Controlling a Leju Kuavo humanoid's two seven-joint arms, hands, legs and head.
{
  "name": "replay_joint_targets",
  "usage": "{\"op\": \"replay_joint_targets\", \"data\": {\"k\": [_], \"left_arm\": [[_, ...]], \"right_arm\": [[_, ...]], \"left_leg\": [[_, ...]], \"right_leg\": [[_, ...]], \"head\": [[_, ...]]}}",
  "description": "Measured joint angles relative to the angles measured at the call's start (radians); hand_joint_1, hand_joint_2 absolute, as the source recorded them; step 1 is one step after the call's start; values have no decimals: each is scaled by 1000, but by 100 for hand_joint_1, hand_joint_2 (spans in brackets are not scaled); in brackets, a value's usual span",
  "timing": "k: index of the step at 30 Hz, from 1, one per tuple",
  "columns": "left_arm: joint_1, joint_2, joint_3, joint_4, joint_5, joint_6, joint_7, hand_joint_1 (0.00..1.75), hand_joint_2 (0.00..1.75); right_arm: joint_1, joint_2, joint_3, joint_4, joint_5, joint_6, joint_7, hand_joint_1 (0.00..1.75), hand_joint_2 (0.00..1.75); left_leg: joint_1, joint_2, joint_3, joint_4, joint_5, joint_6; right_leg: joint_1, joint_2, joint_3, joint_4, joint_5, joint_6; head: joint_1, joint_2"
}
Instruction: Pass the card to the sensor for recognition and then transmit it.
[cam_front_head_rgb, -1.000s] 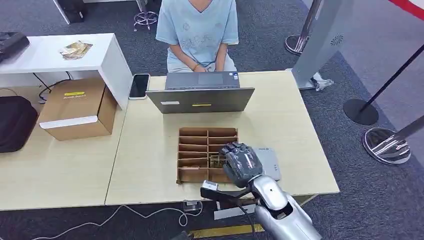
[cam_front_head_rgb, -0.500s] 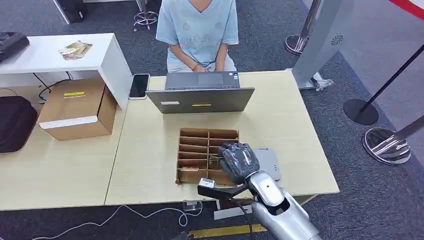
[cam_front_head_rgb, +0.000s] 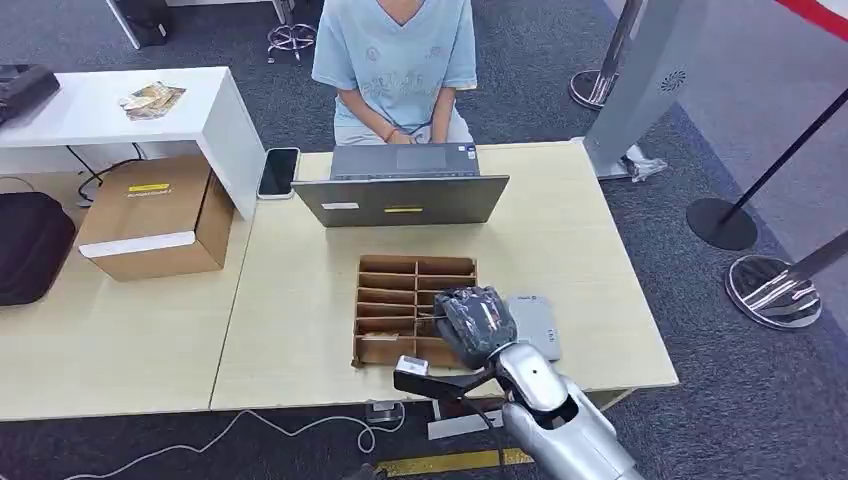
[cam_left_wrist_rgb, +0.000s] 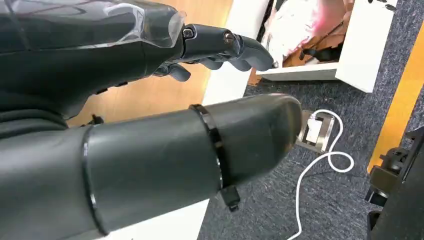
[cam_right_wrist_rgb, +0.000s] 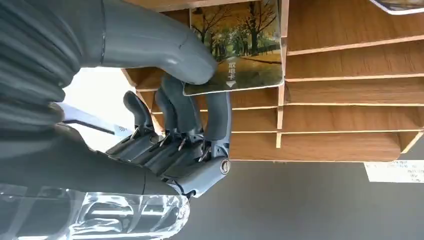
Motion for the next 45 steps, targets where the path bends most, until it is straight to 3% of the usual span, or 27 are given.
{"op": "replay_joint_targets", "data": {"k": [7, 13, 23, 33, 39, 45], "left_arm": [[0, 0, 0, 0, -2, 0, 0, 0, 0], [0, 0, 0, 0, -2, 0, -3, 0, 0], [0, 0, 0, 0, -15, 0, -11, 0, 0], [0, 0, 0, 0, -27, 0, -23, 0, 0], [1, 0, 0, 0, -39, 0, -38, 0, 0], [1, 0, 0, 0, -41, 0, -42, 0, 0]], "right_arm": [[2, 0, -2, -6, -76, 7, -43, 147, 175], [16, -3, -16, -38, -173, 22, -93, 175, 175], [75, -40, -66, -153, -246, 57, -129, 175, 175], [87, -69, -109, -209, -416, 134, -270, 175, 175], [80, -71, -124, -221, -608, 223, -388, 175, 175], [77, -71, -127, -222, -640, 238, -404, 175, 175]], "left_leg": [[0, 0, 0, 0, 0, 0], [0, 0, 0, 0, 0, 0], [0, 0, 0, 0, 0, 0], [0, 0, 0, 0, 0, 0], [0, 0, 0, 0, 0, 0], [0, 0, 0, 0, 0, 0]], "right_leg": [[0, 0, 0, 0, 0, 0], [0, 0, 0, 0, 0, 0], [0, 0, 0, 0, 0, 0], [0, 0, 0, 0, 0, 0], [0, 0, 0, 0, 0, 0], [0, 0, 0, 0, 0, 0]], "head": [[0, 0], [0, 0], [0, 0], [0, 0], [0, 0], [0, 0]]}}
